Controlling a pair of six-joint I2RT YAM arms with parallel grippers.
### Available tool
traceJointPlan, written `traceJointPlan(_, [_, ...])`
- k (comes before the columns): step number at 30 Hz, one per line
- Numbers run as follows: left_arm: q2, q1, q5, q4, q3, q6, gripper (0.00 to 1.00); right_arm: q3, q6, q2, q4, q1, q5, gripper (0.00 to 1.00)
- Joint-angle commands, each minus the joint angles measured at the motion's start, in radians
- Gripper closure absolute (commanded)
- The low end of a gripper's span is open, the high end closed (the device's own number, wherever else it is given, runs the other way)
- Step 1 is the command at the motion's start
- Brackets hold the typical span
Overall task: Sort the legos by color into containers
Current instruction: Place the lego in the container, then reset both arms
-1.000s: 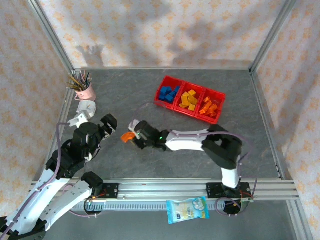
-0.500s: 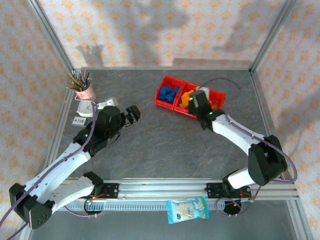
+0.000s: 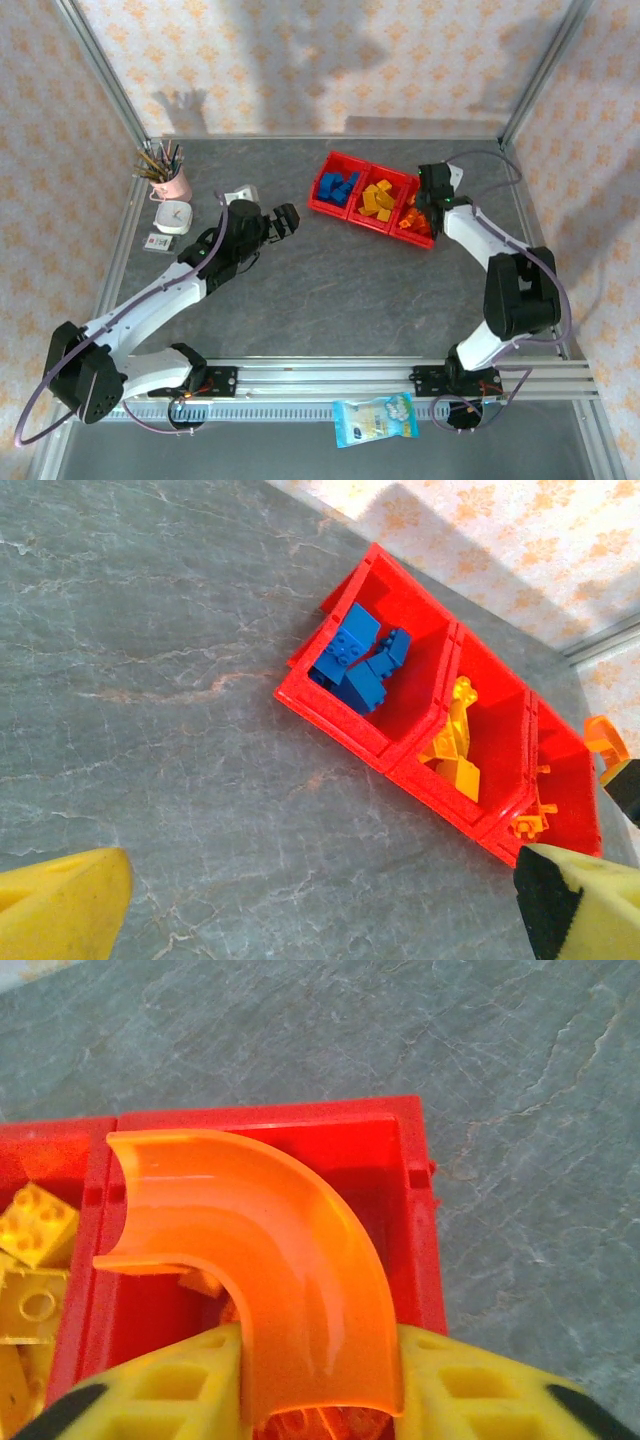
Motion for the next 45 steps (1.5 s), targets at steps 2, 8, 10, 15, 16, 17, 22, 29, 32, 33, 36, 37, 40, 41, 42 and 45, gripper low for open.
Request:
traceJointPlan(2, [0.018,0.031,-0.036,0.062,0.010,0.036,0.01,0.065,-0.026,-0.008,-0.026,-0.006,0.005,0.38])
traceJointPlan(8, [0.025,0.127,-0.140,0.125,-0.038,0.077,0.01,0.003,-0.015,-0.146,-0.026,-0.080,0.084,0.00])
traceJointPlan(10, [0.030,0.171,-0.174,0.194,-0.080,0.136,0.01,-0.091,0.009,-0.205,0.019,-0.140,0.139,0.00])
traceJointPlan(15, [0.050,0.273,-0.435,0.386,-0.212,0.336,0.01,-0.518,-0.077,-0.395,0.490,-0.193,0.285,0.00])
traceJointPlan(16, [0.050,0.290,-0.457,0.431,-0.240,0.369,0.01,-0.581,-0.104,-0.403,0.584,-0.195,0.268,0.00])
traceJointPlan(17, [0.053,0.305,-0.477,0.490,-0.275,0.411,0.01,-0.639,-0.133,-0.401,0.683,-0.196,0.244,0.00])
traceJointPlan(22, [0.090,0.355,-0.506,0.728,-0.391,0.570,0.01,-0.784,-0.227,-0.272,1.083,-0.199,0.084,0.00])
traceJointPlan(29, [0.216,0.389,-0.428,1.267,-0.595,0.773,0.01,-0.742,-0.308,-0.193,1.137,-0.202,-0.116,0.00])
traceJointPlan(32, [0.249,0.406,-0.296,1.311,-0.596,0.757,0.01,-0.874,-0.324,-0.237,1.387,-0.193,-0.307,0.00])
traceJointPlan(33, [0.278,0.407,-0.288,1.364,-0.603,0.774,0.01,-0.861,-0.313,-0.225,1.366,-0.193,-0.278,0.00])
traceJointPlan(36, [0.321,0.434,-0.251,1.457,-0.637,0.752,0.00,-0.844,-0.346,-0.112,1.422,-0.185,-0.325,0.00])
traceJointPlan(37, [0.316,0.456,-0.192,1.461,-0.652,0.737,0.00,-0.872,-0.342,-0.096,1.487,-0.172,-0.278,0.00])
traceJointPlan(40, [0.389,0.467,-0.125,1.620,-0.686,0.762,0.00,-0.852,-0.319,-0.089,1.457,-0.171,-0.224,0.00])
traceJointPlan(41, [0.385,0.469,-0.129,1.610,-0.682,0.757,0.00,-0.858,-0.320,-0.096,1.461,-0.171,-0.220,0.00])
traceJointPlan(42, [0.365,0.469,-0.150,1.538,-0.665,0.742,0.00,-0.859,-0.320,-0.096,1.463,-0.170,-0.220,0.00])
traceJointPlan(45, [0.379,0.490,-0.191,1.505,-0.638,0.704,0.00,-0.861,-0.323,-0.096,1.467,-0.168,-0.217,0.00])
